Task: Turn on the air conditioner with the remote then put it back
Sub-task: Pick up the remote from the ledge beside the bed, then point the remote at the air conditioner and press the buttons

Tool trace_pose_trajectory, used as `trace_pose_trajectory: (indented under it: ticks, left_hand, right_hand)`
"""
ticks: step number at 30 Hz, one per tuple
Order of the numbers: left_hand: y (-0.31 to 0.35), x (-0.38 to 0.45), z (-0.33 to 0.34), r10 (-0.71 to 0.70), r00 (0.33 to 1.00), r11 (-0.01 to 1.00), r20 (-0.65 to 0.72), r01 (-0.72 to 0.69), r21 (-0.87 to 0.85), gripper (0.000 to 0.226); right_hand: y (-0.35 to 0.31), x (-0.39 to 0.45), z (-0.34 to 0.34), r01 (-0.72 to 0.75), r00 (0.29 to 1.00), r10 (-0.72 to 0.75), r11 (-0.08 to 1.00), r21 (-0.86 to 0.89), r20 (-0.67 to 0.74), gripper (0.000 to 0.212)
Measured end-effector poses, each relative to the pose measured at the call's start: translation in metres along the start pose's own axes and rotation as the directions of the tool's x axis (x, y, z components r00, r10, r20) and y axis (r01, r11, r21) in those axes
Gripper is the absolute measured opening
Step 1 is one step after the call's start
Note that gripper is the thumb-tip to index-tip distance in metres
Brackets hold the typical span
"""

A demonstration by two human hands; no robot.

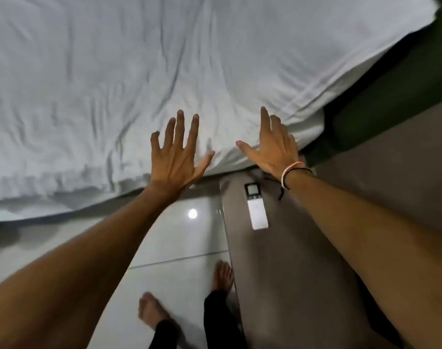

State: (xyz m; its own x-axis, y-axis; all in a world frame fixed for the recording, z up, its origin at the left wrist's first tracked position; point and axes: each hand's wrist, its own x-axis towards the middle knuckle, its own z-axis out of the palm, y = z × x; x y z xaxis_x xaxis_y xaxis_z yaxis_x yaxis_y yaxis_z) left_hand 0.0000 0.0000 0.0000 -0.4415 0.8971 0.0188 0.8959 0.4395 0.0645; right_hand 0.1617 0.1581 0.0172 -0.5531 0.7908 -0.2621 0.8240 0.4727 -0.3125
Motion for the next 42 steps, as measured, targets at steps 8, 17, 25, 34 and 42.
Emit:
trace_pose_trajectory:
  ticks: [8,17,25,34,42]
  left_hand:
    - [0.049,-0.041,0.151,0.069,0.997,0.997,0.044,-0.067,-0.044,0.082]
    - [0.057,-0.068,0.219,0.049,0.993,0.997,0.104,-0.043,-0.062,0.081]
    - [0.045,-0.046,0.185,0.069,0.994,0.997,0.084,-0.066,-0.036,0.08]
    - [0.008,-0.011,0.062,0.049,0.993,0.999,-0.104,-0.046,0.028,0.079]
    - [-0.063,-0.002,-0.111,0.042,0.956,0.993,-0.29,-0.008,0.117,0.078]
  right_hand:
    - [0.095,-0.023,0.165,-0.246,0.932,0.235,0.969,0.004,0.275,0.105]
    - [0.115,-0.03,0.233,-0.36,0.913,0.333,0.929,0.082,0.234,0.092]
    - [0.11,-0.022,0.193,-0.391,0.909,0.344,0.898,0.199,0.235,0.071]
    - [0.033,-0.009,0.075,-0.261,0.965,0.224,0.809,0.527,0.134,0.052]
    - [-0.09,-0.007,-0.074,-0.05,0.996,0.092,0.689,0.723,-0.02,0.039]
